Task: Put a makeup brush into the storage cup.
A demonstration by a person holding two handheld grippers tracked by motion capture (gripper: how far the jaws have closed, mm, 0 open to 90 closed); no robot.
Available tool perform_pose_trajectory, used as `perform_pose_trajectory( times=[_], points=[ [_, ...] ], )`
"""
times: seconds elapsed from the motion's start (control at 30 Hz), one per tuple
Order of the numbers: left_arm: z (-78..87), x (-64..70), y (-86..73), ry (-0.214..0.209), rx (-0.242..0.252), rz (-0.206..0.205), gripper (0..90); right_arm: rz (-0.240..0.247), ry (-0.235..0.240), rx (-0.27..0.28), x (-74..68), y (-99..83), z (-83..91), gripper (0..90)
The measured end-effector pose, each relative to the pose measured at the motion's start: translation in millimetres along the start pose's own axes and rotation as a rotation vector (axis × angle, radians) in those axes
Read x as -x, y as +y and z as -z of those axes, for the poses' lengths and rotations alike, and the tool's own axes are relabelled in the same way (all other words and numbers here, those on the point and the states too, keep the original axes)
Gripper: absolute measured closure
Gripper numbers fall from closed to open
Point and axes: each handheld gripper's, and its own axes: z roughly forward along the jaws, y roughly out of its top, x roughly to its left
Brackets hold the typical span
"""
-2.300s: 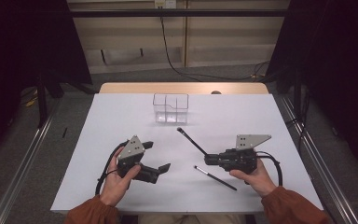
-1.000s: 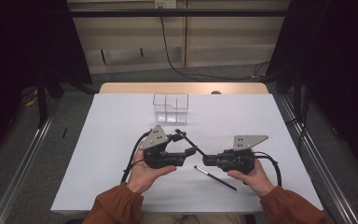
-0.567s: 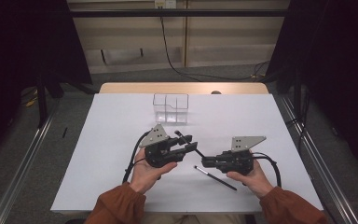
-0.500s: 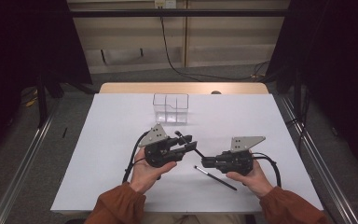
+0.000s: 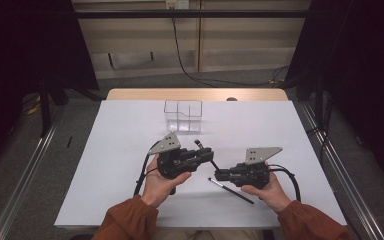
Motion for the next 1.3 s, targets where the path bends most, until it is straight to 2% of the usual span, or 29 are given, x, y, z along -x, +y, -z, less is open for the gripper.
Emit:
perform_pose_trajectory(
  times=[0.2, 0.37, 0.67, 0.87, 1.07, 1.23, 1.3],
  points=[
    [-1.0, 6.9, 3.6, -0.028, 0.000, -0.016, 83.5, -0.005, -0.007, 0.014, 0.2, 0.0, 0.9, 81.3],
    [-2.6, 9.0, 4.8, -0.033, 0.003, -0.029, 83.8, -0.003, -0.014, 0.017, 0.4, 0.3, 2.5, 80.6],
    [-1.8, 9.1, 4.7, -0.015, -0.001, -0.050, 83.9, -0.003, -0.027, 0.025, 0.7, 0.9, 3.7, 74.4],
    [0.0, 6.8, 4.5, 0.022, -0.003, -0.057, 83.9, 0.001, -0.040, 0.024, 0.0, 1.4, 4.8, 64.0],
    [0.4, 4.3, 3.7, 0.035, -0.010, -0.063, 83.9, -0.003, -0.040, 0.039, -0.9, 2.0, 5.7, 49.4],
    [1.3, 3.3, 3.7, 0.041, -0.013, -0.066, 83.9, -0.019, -0.054, 0.055, -0.3, 2.9, 7.0, 35.2],
    [1.9, 2.8, 3.9, 0.034, -0.013, -0.066, 83.9, -0.028, -0.077, 0.047, -0.2, 3.4, 6.9, 26.9]
  ],
)
